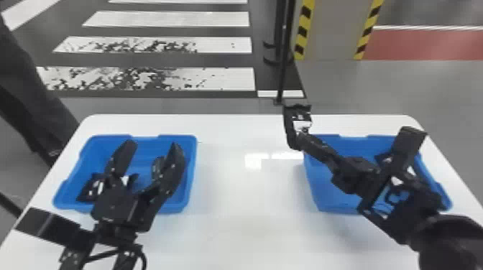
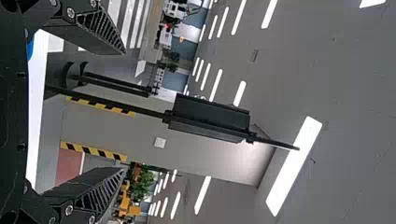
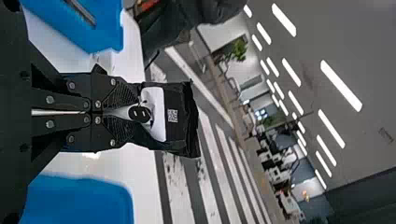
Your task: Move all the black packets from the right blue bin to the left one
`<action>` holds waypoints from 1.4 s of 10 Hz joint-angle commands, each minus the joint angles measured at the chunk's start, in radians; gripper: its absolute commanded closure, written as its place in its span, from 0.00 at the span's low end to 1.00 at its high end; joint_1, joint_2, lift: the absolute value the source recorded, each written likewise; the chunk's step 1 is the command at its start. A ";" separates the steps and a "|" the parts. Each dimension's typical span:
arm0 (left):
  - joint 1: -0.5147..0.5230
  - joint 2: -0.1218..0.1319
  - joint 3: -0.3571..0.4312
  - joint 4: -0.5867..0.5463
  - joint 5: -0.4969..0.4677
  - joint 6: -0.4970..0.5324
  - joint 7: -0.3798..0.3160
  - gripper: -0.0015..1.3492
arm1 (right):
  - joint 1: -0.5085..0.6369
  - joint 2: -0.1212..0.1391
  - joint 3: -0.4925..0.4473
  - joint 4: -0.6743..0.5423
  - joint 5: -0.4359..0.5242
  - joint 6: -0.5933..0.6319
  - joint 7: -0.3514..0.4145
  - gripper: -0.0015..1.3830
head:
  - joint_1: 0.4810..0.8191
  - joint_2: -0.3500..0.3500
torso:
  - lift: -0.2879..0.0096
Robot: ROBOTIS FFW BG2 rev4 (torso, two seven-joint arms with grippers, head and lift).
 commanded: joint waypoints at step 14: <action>-0.039 0.017 -0.056 -0.079 -0.046 0.250 0.002 0.54 | -0.158 -0.069 0.549 0.061 -0.265 -0.148 -0.017 0.92 | 0.63 0.89 | 0.50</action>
